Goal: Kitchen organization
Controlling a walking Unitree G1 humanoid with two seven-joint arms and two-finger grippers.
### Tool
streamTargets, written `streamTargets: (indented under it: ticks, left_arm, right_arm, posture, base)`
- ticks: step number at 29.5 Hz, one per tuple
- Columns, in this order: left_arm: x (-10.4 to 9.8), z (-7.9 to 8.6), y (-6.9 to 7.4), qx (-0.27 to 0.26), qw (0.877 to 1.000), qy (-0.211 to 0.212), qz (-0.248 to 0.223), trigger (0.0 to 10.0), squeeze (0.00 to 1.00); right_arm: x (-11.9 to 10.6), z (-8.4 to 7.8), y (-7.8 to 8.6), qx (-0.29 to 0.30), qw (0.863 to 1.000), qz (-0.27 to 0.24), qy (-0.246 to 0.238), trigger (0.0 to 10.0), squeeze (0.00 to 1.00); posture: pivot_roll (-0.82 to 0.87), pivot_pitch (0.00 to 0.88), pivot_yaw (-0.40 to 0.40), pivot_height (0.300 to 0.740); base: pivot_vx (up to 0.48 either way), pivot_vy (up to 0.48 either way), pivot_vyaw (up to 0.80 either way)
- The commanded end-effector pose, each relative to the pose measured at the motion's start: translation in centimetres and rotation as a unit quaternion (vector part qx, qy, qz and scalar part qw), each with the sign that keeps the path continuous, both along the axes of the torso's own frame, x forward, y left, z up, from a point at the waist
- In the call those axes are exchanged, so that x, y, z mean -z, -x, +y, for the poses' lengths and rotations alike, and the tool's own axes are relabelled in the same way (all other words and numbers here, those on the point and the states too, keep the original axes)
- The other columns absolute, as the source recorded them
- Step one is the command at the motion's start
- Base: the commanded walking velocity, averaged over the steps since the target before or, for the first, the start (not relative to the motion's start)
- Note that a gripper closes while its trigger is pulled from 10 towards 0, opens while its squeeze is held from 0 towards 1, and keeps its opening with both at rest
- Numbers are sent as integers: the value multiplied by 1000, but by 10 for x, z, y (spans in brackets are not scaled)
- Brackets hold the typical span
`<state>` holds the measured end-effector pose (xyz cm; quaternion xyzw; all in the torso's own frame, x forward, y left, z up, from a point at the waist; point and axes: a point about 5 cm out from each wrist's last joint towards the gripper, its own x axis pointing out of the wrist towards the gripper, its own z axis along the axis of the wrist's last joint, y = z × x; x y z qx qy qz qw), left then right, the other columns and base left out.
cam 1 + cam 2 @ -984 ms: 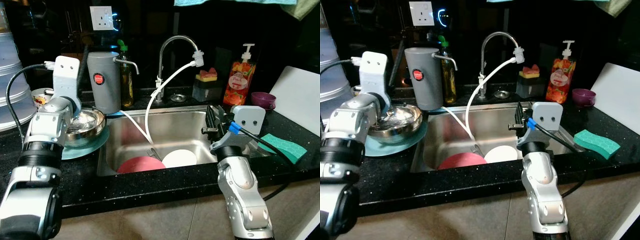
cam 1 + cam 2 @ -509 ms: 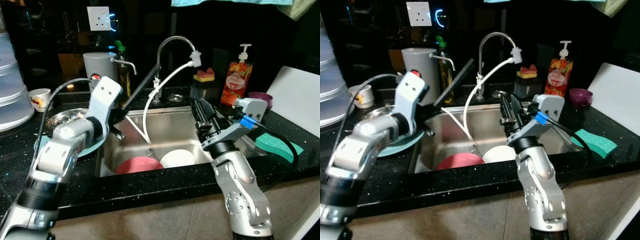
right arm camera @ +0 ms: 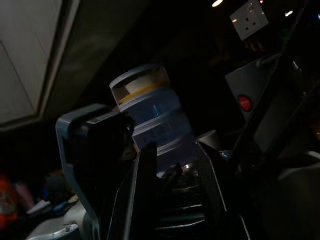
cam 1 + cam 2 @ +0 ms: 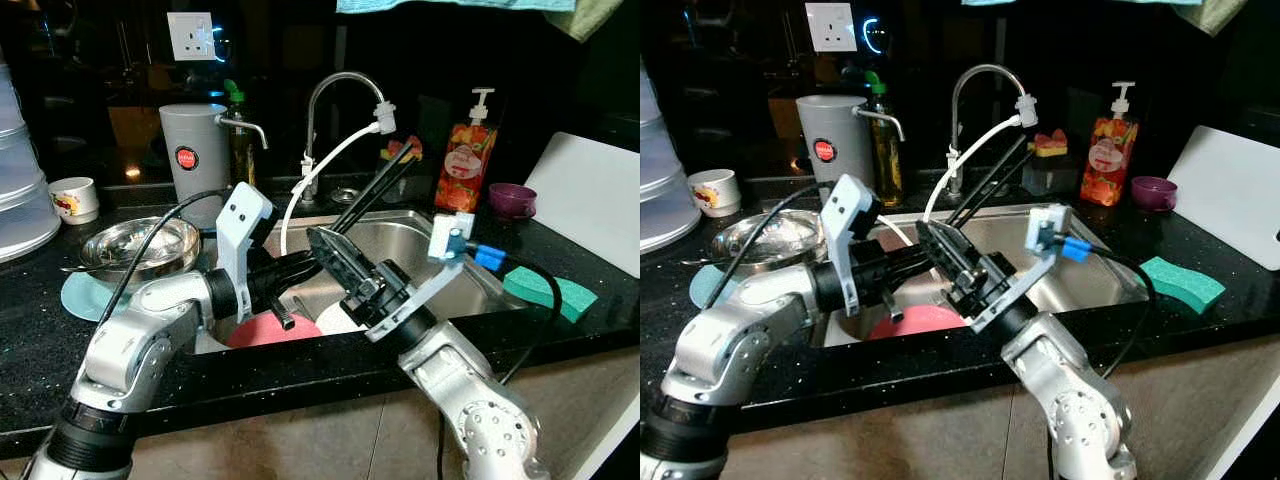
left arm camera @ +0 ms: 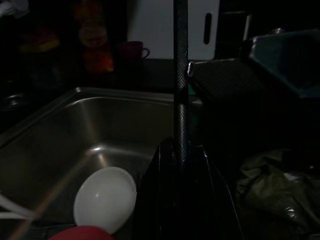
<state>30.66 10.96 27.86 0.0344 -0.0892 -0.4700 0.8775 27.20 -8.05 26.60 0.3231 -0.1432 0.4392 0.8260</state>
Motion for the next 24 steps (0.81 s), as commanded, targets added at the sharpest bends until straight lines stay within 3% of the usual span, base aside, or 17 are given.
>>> streamTargets:
  ticks: [1, 2, 3, 10, 17, 18, 24]
  left_arm:
    - [-3, 2, 2, 0, 1000, 22, 2, 10000, 0]
    - [-3, 2, 2, 0, 1000, 22, 2, 10000, 0]
    - [-4, 3, 1, -7, 1000, 29, 3, 10000, 0]
    - [-9, 8, -4, -24, 998, 50, 7, 10000, 0]
    - [-11, 9, -3, -19, 998, 65, 15, 10000, 0]
    - [-10, 7, -1, -11, 998, 62, 16, 10000, 0]
    - [2, -5, 6, 12, 999, 40, 32, 10000, 0]
  right_arm:
    - [1, -2, 0, -4, 1000, 13, -17, 10000, 0]
    - [1, -2, 0, -4, 1000, 13, -17, 10000, 0]
    - [2, -2, -1, -2, 1000, 18, -24, 10000, 1000]
    - [3, -5, -3, -13, 998, 40, -51, 10000, 1000]
    - [3, -8, -5, -9, 998, 49, -46, 10000, 1000]
    - [4, -8, -7, -2, 998, 52, -41, 10000, 0]
    - [5, -10, -14, 39, 998, 50, -10, 10000, 0]
  posture:
    - [123, 0, -54, 740]
    - [123, 0, -54, 740]
    - [123, 0, -54, 740]
    - [124, 0, -55, 740]
    - [122, 0, -59, 740]
    - [122, 0, -60, 740]
    - [118, 0, -56, 740]
  base:
    - [0, 0, 0]
    - [0, 0, 0]
    - [0, 0, 0]
    - [0, 0, 0]
    - [0, 0, 0]
    - [0, 0, 0]
    - [0, 0, 0]
